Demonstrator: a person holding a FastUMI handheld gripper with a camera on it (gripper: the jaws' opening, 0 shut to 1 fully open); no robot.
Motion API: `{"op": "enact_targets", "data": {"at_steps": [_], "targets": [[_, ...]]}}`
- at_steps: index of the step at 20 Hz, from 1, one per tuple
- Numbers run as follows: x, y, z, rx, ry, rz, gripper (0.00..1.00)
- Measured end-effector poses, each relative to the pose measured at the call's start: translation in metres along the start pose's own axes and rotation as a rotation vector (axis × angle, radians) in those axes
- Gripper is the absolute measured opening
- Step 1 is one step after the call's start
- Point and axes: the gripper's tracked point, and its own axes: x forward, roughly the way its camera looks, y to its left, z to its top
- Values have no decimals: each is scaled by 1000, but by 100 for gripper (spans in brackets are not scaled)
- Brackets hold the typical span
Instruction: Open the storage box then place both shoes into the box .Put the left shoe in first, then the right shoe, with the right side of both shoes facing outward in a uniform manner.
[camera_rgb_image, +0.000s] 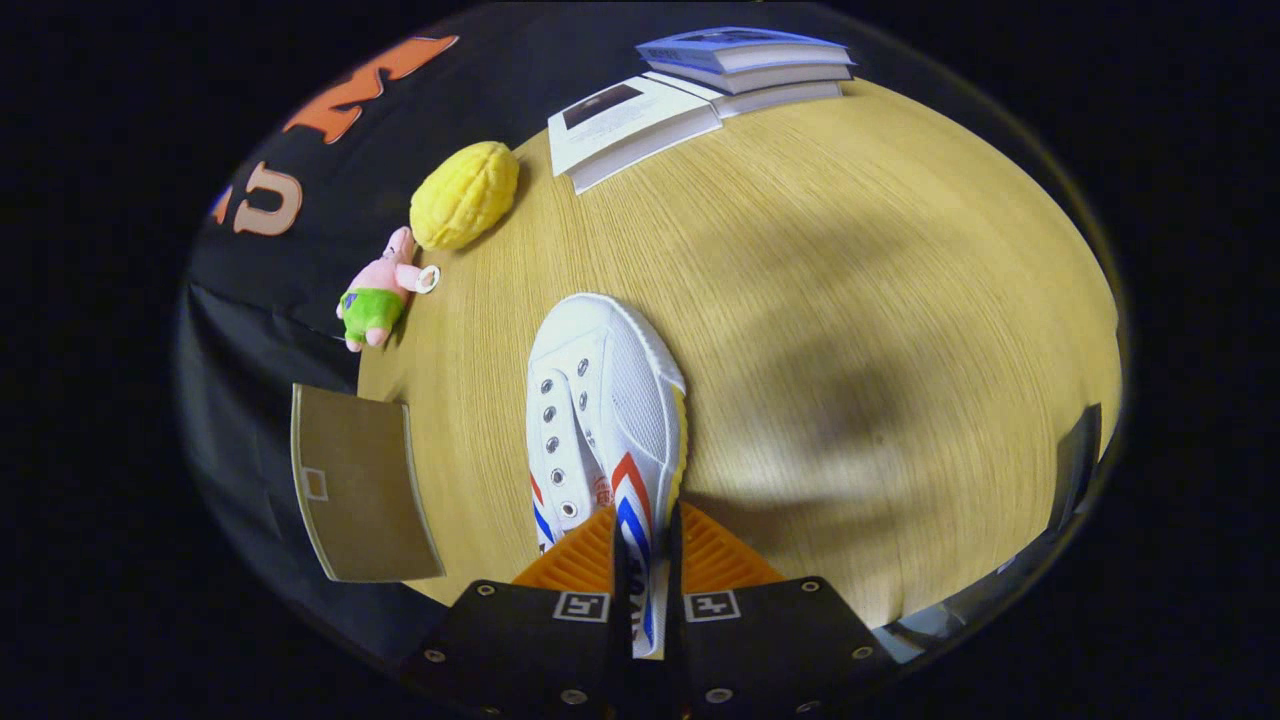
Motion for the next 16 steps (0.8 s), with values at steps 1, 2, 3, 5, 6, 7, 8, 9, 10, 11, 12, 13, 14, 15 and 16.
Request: {"op": "enact_targets", "data": {"at_steps": [1, 2, 3, 5, 6, 7, 8, 9, 10, 11, 12, 13, 14, 15, 16], "targets": [[-3, 10, 3, 12, -10, 24, 12], [-5, 23, 7, 7, -28, 46, 10], [-10, 35, 9, -8, -35, 67, 10], [-21, 66, 14, -53, -61, 109, 10], [-27, 83, 16, -80, -76, 130, 10], [-33, 102, 17, -114, -82, 149, 10], [-38, 119, 16, -141, -89, 164, 10], [-42, 137, 16, -167, -91, 177, 10], [-45, 156, 14, -192, -90, 196, 10], [-50, 178, 10, -217, -86, 222, 10], [-55, 199, 5, -241, -82, 252, 10], [-61, 219, 2, -260, -82, 281, 10], [-66, 237, -2, -285, -72, 304, 10], [-69, 254, -9, -309, -63, 319, 10], [-74, 271, -13, -344, -59, 333, 10]]}}
